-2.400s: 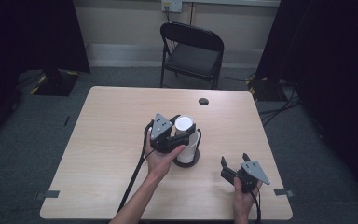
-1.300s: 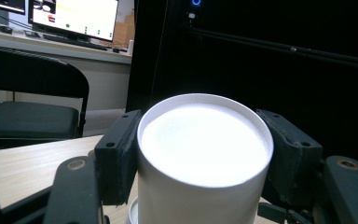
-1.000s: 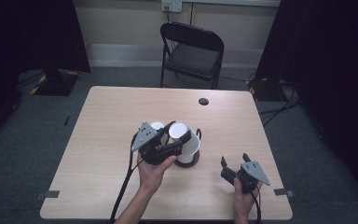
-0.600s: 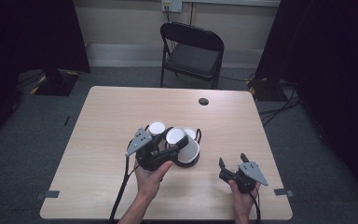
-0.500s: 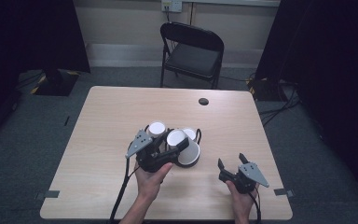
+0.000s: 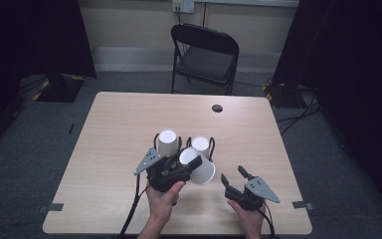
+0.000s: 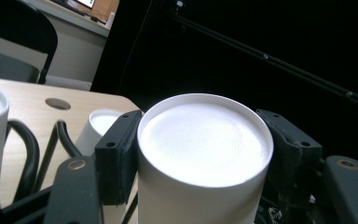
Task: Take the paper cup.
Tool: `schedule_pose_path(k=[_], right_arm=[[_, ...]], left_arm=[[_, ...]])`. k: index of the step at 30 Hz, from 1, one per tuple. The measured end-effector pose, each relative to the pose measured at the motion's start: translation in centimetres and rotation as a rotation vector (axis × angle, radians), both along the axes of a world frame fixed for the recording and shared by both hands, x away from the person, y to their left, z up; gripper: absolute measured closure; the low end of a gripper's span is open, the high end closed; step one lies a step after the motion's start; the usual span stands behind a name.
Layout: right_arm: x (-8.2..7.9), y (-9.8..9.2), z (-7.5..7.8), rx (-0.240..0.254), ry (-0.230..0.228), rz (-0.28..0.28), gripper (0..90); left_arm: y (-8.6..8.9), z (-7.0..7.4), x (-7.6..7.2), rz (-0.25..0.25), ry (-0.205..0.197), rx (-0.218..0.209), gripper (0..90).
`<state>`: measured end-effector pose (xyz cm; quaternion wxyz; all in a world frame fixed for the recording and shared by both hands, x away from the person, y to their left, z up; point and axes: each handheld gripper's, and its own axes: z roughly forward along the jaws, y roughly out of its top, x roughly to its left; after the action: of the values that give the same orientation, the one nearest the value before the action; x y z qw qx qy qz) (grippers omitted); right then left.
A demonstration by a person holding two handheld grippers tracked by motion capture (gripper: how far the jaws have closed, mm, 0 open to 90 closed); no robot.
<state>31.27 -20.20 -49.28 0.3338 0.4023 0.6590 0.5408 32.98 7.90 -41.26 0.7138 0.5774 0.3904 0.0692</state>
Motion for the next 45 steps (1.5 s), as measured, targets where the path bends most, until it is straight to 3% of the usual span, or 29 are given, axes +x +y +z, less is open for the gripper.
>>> schedule_pose_path(k=[6,13,15,17,19,25,36,40,45], right_arm=[[-1.0,1.9,0.2,0.084,-0.041,0.163,43.7],[-1.3,2.4,0.5,0.13,-0.062,0.256,50.6],[-1.4,2.4,0.5,0.14,-0.062,0.265,51.4],[-1.5,2.5,0.6,0.147,-0.081,0.304,52.9],[-1.6,2.6,0.8,0.156,-0.09,0.335,54.5],[-1.9,2.9,1.0,0.15,-0.123,0.384,58.0],[-1.9,3.5,1.3,0.151,-0.23,0.396,58.1],[-1.7,3.6,1.4,0.15,-0.232,0.402,57.0],[-1.6,4.1,1.8,0.128,-0.256,0.406,61.6]], left_arm=[[0.8,-1.2,-0.1,-0.014,0.062,-0.073,34.6],[1.8,-2.3,-0.1,-0.015,0.104,-0.11,34.7],[2.0,-2.5,-0.3,-0.023,0.117,-0.132,34.6],[2.2,-3.0,-0.8,-0.039,0.143,-0.192,34.7],[2.3,-3.4,-1.2,-0.035,0.154,-0.204,34.7],[2.3,-3.8,-1.4,-0.042,0.175,-0.212,34.7],[1.9,-3.4,-1.6,-0.087,0.179,-0.237,34.7],[1.7,-3.3,-1.8,-0.106,0.178,-0.233,34.7],[1.6,-3.1,-1.8,-0.12,0.181,-0.235,34.7]])
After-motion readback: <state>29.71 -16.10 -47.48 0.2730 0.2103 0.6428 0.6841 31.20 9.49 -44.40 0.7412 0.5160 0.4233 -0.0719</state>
